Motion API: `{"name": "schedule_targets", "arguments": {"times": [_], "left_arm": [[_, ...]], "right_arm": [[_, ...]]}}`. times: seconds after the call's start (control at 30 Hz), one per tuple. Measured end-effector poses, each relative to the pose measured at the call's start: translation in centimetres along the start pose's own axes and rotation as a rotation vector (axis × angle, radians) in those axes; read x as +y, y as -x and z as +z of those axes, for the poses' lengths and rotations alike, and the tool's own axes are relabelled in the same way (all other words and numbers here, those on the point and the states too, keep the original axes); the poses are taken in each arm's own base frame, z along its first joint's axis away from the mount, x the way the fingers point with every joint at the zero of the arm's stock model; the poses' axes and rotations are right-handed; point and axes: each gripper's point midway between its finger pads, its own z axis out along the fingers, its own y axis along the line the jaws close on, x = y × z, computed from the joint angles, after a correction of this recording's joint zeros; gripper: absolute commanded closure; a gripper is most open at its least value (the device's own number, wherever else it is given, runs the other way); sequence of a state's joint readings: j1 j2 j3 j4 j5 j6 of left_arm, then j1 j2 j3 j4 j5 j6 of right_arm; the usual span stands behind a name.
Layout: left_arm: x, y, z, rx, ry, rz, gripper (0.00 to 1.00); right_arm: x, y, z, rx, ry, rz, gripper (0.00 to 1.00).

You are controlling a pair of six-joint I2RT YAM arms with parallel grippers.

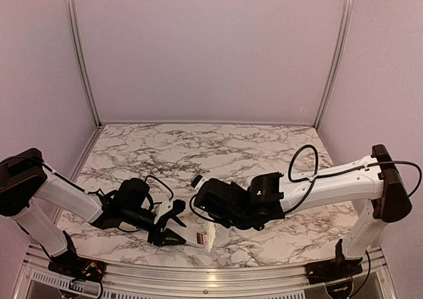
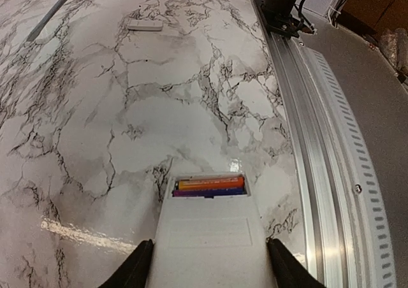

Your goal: Unload the batteries from the remote control

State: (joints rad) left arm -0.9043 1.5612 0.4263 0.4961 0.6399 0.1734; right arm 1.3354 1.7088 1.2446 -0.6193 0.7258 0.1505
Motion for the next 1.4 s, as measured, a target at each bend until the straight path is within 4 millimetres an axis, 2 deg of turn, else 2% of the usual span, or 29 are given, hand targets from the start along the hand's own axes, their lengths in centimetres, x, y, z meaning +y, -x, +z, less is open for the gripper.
{"name": "schedule_targets", "arguments": {"times": [0.13, 0.23, 0.33, 0.37, 0.43, 0.5, 0.63, 0.8, 0.87, 1.03, 1.13, 1.2, 1.3, 1.4], "left_arm": [[0.1, -0.1, 0.1, 0.006, 0.002, 0.037, 1.00], [0.3, -0.1, 0.4, 0.020, 0.002, 0.093, 0.85], [0.8, 0.0, 0.8, 0.041, 0.019, 0.161, 0.62], [0.9, 0.0, 0.8, 0.046, 0.022, 0.179, 0.52], [1.0, -0.2, 0.9, 0.054, 0.030, 0.215, 0.18], [1.3, -0.7, 0.8, 0.078, 0.050, 0.228, 0.03], [1.5, -3.2, 0.5, 0.168, 0.073, 0.209, 0.01], [2.5, -3.0, -0.3, 0.192, 0.150, 0.222, 0.01], [2.9, -2.1, -0.8, 0.178, 0.189, 0.232, 0.01], [4.0, 2.9, -2.7, 0.074, 0.313, 0.268, 0.01], [5.3, 5.7, -3.0, 0.026, 0.370, 0.242, 0.01], [6.3, 6.4, -2.9, 0.010, 0.384, 0.188, 0.01], [10.0, 6.7, -3.2, 0.037, 0.450, 0.031, 0.01], [13.6, 9.4, -4.2, 0.003, 0.528, -0.062, 0.01]], "right_arm": [[-0.6, -0.7, -0.8, -0.004, 0.059, 0.033, 1.00], [-1.2, -1.2, -1.6, -0.012, 0.105, 0.064, 1.00], [-1.6, -1.6, -2.2, -0.016, 0.142, 0.092, 1.00], [-1.7, -1.7, -2.4, -0.016, 0.149, 0.099, 1.00], [-1.6, -1.6, -2.6, -0.017, 0.165, 0.115, 1.00], [-1.5, -1.8, -2.7, -0.012, 0.175, 0.122, 1.00], [-1.4, -2.3, -2.7, 0.009, 0.183, 0.131, 1.00], [-1.7, -2.7, -3.1, 0.019, 0.183, 0.145, 1.00], [-1.9, -2.8, -3.2, 0.019, 0.181, 0.152, 1.00], [-3.1, -3.0, -3.8, 0.008, 0.149, 0.184, 1.00], [-4.2, -3.2, -4.3, -0.017, 0.117, 0.221, 1.00], [-5.0, -3.4, -4.8, -0.044, 0.098, 0.251, 1.00], [-6.5, -3.4, -5.6, -0.105, 0.071, 0.319, 1.00], [-8.0, -2.8, -6.7, -0.167, 0.047, 0.399, 1.00]]}}
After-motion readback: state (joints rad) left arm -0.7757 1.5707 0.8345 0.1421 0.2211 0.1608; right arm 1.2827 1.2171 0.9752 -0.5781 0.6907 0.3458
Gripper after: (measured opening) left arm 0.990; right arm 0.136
